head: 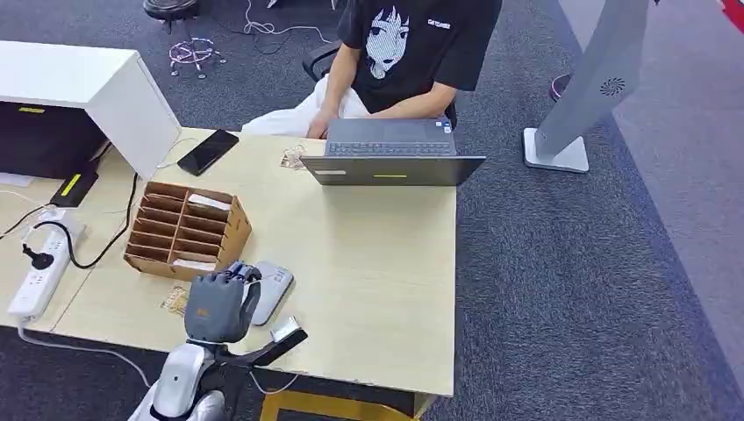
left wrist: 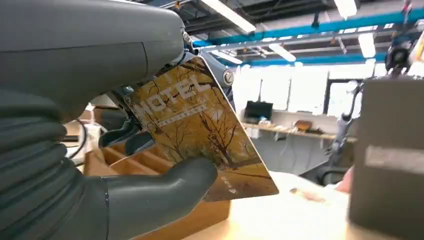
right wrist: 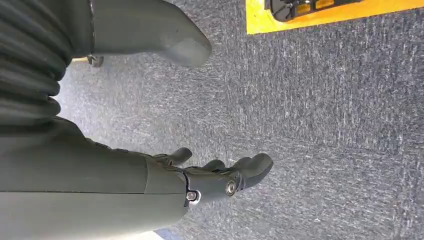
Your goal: Pass the card to the sensor for recognition and then transmit it.
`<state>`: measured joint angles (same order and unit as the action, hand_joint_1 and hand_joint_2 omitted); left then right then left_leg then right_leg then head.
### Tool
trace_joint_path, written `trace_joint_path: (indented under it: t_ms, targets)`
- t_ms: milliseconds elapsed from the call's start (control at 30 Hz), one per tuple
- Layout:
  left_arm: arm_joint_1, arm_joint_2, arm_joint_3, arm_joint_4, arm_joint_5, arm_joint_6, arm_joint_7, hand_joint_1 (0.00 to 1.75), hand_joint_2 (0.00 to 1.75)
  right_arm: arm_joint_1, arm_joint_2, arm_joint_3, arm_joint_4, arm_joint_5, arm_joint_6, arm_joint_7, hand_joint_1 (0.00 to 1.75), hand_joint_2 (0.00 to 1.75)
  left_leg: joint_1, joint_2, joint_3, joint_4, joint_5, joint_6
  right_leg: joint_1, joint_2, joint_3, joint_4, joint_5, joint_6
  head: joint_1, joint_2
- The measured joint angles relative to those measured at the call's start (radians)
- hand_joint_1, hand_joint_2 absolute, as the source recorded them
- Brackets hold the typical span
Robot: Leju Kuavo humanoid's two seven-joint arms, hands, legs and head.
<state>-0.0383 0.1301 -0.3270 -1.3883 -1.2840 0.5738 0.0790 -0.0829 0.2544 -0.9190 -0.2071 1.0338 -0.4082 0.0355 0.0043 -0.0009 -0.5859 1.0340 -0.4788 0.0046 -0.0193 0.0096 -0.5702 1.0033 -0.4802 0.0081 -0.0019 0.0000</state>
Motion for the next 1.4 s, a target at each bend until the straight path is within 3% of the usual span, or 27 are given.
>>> trace_joint_path:
  t_ms: [967, 1400]
  targets:
    - [0.005, -0.019, 0.022, 0.054, -0.074, -0.018, 0.023, 1.75, 1.75, -0.001, 0.000, 0.000, 0.000, 0.002, 0.005, -0.015, 0.00, 1.75, 0.000, 0.000, 0.000, 0.000, 0.000, 0.000, 0.000, 0.000, 0.000, 0.000, 0.000, 0.000, 0.000, 0.000]
    - [-0.026, -0.040, 0.042, 0.199, -0.043, 0.007, 0.016, 1.75, 1.75, -0.011, 0.000, 0.000, 0.000, 0.015, 0.005, -0.013, 0.00, 1.75, 0.000, 0.000, 0.000, 0.000, 0.000, 0.000, 0.000, 0.000, 0.000, 0.000, 0.000, 0.000, 0.000, 0.000]
